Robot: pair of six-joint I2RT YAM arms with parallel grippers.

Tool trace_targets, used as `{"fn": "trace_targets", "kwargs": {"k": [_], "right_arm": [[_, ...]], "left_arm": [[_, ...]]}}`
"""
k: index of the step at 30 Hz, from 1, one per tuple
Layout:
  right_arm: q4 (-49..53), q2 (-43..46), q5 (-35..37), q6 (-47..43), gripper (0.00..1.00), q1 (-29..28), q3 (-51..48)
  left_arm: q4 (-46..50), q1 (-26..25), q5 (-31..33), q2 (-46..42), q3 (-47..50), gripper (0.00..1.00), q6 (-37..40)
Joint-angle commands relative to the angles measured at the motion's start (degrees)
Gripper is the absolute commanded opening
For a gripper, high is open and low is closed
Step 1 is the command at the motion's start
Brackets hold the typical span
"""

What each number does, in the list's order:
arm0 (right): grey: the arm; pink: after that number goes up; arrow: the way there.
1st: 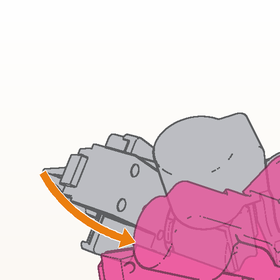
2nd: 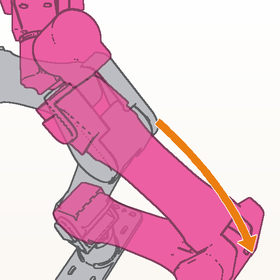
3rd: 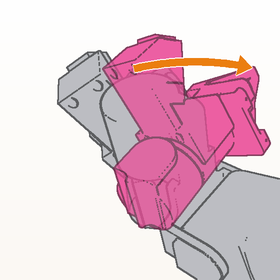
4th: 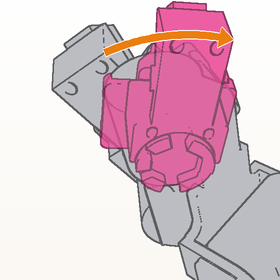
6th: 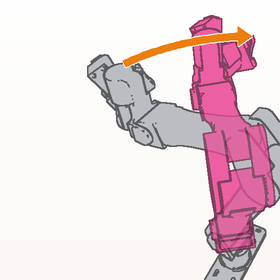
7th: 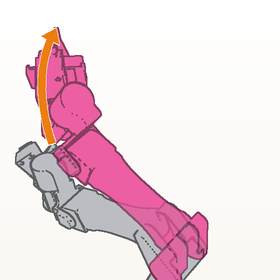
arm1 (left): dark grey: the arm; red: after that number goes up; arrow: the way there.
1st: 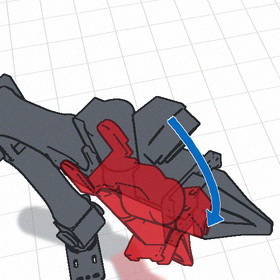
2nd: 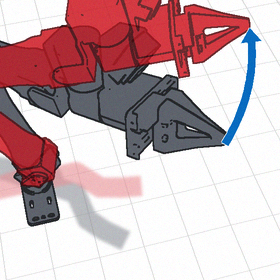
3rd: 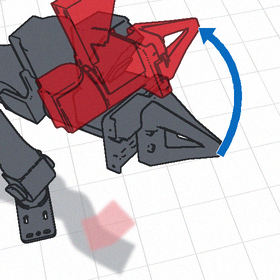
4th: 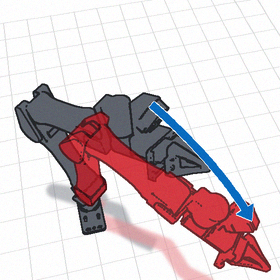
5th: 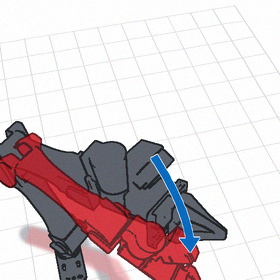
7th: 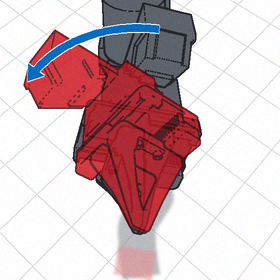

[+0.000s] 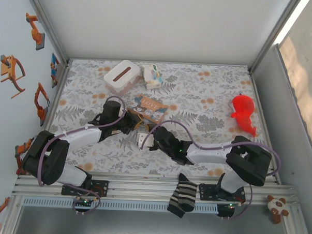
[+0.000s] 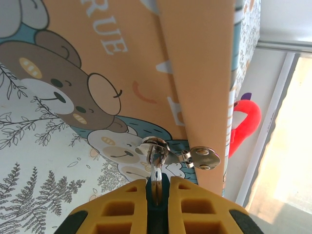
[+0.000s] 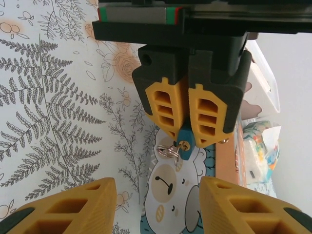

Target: Unlock the padlock with the key

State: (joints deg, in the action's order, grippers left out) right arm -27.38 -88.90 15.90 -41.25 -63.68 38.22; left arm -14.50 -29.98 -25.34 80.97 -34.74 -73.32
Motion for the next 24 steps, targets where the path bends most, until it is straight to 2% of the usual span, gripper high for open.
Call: {"fn": "trace_targets", "kwargs": {"k": [1,24], "right_arm": [[-3.30,-1.13,-0.23,0.38,0.46,0.27,2.38],[-3.12,-5.97,0.69,1.34,0.28,2.42,5.79]], "left_arm": [[-0.72,-0.27,-1.20,-0.29,-1.87,0.00,-0.60],[-1.81,-0.35,-1.70,0.33,-1.60,0.00,-1.19]]}}
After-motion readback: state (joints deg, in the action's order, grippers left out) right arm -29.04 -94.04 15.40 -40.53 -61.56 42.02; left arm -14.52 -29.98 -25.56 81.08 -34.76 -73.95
